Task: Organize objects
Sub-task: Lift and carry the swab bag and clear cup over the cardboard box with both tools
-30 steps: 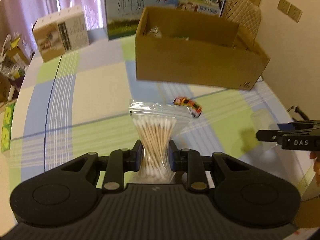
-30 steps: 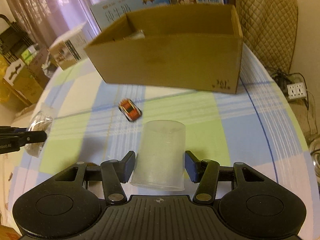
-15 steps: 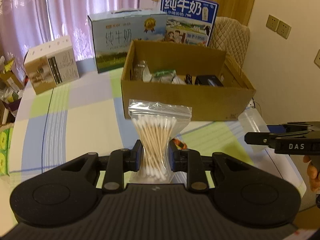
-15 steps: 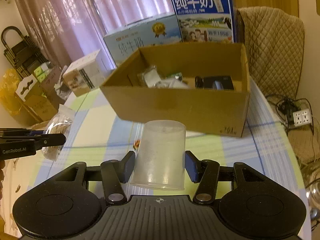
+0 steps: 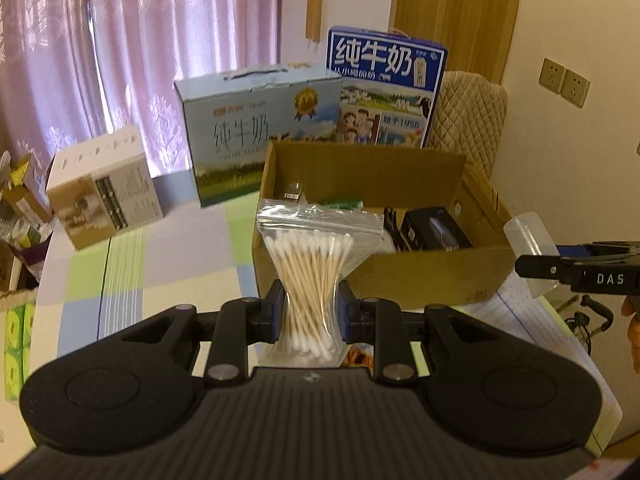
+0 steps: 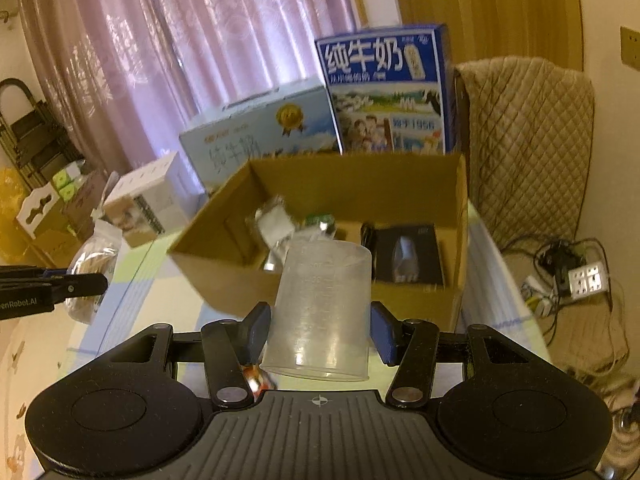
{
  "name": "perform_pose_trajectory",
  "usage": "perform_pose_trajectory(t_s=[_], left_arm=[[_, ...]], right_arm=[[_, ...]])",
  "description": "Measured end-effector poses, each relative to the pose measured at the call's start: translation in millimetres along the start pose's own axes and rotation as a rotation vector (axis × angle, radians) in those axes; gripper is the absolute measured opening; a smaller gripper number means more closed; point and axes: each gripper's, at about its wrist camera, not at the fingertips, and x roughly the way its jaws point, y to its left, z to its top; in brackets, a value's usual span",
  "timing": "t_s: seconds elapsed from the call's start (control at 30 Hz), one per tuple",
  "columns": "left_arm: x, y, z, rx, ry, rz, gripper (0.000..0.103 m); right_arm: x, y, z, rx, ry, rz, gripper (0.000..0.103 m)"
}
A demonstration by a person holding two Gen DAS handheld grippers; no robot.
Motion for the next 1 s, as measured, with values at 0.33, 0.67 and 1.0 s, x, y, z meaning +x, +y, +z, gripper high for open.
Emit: perform_pose_trajectory(t_s=[0.33, 0.67, 1.0], left_arm=[[24.2, -7.1, 45.3, 0.031, -0.055, -0.018, 0.022], [60.2, -13.0, 77.5, 0.033, -0.065, -0.022, 0.022], [99.1, -15.6, 90.9, 0.054, -0.017, -0.011, 0.022]], right_arm=[[12.2, 1.7, 47.8, -0.027, -0.095, 0.014, 0.05], [39.7, 5.6, 77.3, -0.041, -0.124, 0.032, 0.05], [71.3, -4.3, 87.6, -0.031, -0.1, 0.014, 0.05]])
